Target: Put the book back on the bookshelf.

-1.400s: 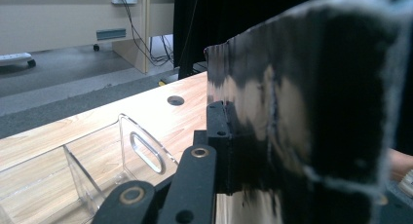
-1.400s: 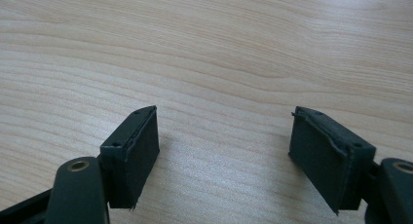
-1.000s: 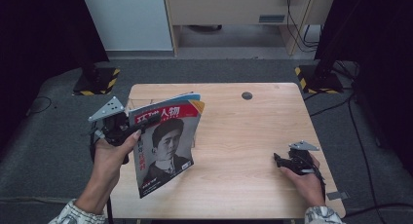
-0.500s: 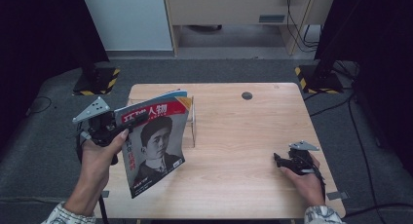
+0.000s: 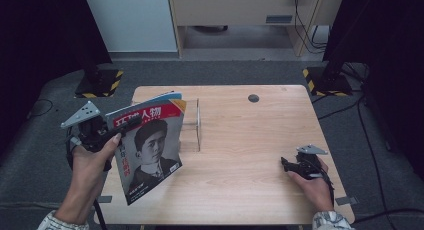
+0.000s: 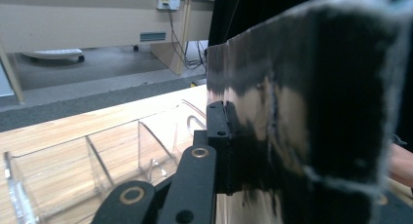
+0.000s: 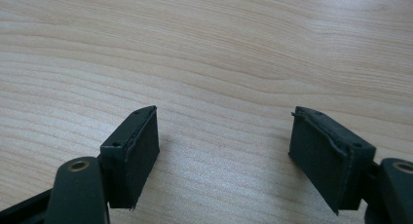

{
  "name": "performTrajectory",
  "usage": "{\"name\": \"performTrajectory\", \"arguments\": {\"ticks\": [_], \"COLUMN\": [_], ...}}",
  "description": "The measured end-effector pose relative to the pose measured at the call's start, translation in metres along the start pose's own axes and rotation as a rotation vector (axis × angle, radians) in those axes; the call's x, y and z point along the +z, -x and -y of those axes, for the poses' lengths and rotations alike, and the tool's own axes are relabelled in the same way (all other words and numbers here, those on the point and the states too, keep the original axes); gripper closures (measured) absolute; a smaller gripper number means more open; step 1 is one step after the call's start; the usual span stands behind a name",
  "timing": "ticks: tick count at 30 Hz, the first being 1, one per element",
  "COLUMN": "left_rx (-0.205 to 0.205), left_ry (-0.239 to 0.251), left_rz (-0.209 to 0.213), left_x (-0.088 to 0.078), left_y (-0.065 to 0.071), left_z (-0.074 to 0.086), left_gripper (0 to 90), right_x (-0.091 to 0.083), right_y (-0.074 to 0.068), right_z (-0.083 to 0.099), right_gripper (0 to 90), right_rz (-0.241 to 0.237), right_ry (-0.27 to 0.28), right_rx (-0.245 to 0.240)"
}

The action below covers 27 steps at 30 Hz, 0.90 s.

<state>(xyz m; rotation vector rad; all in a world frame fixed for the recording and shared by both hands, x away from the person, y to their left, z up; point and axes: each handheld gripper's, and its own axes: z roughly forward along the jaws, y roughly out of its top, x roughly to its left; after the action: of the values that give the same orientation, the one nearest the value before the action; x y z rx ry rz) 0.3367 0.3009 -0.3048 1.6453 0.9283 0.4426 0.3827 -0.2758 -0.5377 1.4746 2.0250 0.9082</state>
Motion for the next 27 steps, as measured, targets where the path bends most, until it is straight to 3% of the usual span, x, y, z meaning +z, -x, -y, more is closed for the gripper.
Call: {"name": "performTrajectory", "arguments": {"ticks": [27], "left_rx": [-0.012], "left_ry": [0.018], "left_rz": [-0.061], "left_x": [-0.036], "left_y": [-0.015], "left_z": [-0.002], "left_gripper": [86.6], "right_x": [0.0], "right_y": [0.0], "right_z": [0.0], "right_gripper": [26.4], "right_rz": [0.003], "right_ry": [-0.002], "right_rx": [0.003]}}
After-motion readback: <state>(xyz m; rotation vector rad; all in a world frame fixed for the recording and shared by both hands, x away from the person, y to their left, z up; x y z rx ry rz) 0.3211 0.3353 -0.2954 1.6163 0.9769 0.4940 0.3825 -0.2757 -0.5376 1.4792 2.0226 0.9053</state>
